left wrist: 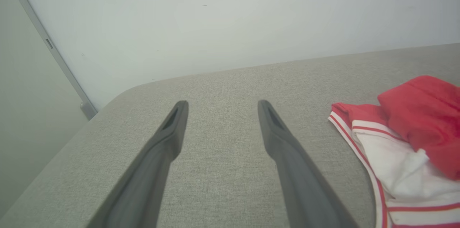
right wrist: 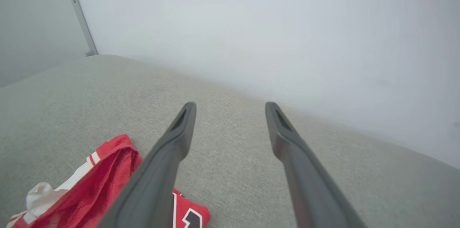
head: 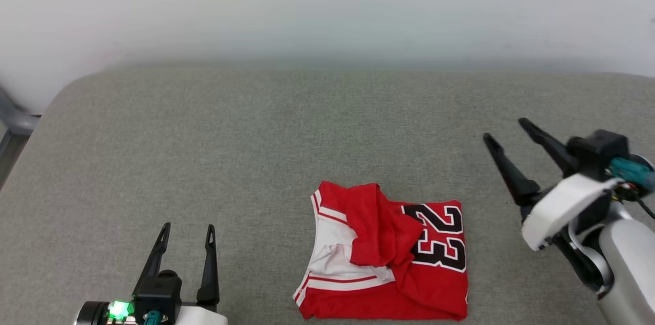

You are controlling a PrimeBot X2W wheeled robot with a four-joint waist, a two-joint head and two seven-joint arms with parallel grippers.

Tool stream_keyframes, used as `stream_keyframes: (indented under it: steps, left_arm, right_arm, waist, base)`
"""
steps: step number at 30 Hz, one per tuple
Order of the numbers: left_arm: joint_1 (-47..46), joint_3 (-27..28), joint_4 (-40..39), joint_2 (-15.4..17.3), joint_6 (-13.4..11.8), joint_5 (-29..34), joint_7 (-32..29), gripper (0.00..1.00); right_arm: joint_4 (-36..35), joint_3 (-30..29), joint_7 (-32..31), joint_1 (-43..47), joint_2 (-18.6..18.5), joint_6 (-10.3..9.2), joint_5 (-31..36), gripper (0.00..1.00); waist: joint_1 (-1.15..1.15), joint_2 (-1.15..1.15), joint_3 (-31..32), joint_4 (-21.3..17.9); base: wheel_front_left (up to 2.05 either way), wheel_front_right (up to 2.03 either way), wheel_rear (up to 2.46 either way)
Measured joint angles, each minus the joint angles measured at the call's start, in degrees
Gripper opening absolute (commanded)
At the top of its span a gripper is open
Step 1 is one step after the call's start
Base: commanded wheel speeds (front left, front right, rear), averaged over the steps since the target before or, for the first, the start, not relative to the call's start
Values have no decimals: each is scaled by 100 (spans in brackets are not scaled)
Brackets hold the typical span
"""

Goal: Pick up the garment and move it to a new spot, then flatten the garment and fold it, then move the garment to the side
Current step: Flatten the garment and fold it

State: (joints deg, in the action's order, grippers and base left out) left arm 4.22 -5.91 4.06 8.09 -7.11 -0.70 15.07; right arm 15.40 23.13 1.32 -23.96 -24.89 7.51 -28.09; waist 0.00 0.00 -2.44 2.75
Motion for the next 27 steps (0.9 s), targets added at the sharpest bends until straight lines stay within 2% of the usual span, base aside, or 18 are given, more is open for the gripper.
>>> stream_keyframes:
  steps: [7, 12, 21, 27]
  left_arm:
    - [143, 65, -20, 23, -18, -7, 0, 100]
    - [170, 77, -64, 32, -11, -8, 0, 100]
    - [256, 59, -157, 32, 43, -40, 0, 100]
    - [336, 31, -165, 30, 63, -46, 0, 100]
  right_arm:
    - [-467, -1446, 653, 918, 495, 0, 979, 100]
    - [-820, -2070, 903, 1498, 964, 0, 1371, 100]
    - [-1314, -2530, 1193, 2541, 1782, 0, 1696, 100]
    - [-1536, -2587, 1284, 2989, 2015, 0, 1925, 100]
  waist:
    - [0, 0, 190, -221]
    - [0, 0, 249, -291]
    - [0, 0, 355, -215]
    - [0, 0, 424, -146]
  base:
    - [0, 0, 0]
    - [0, 0, 0]
    - [0, 0, 0]
    - [0, 0, 0]
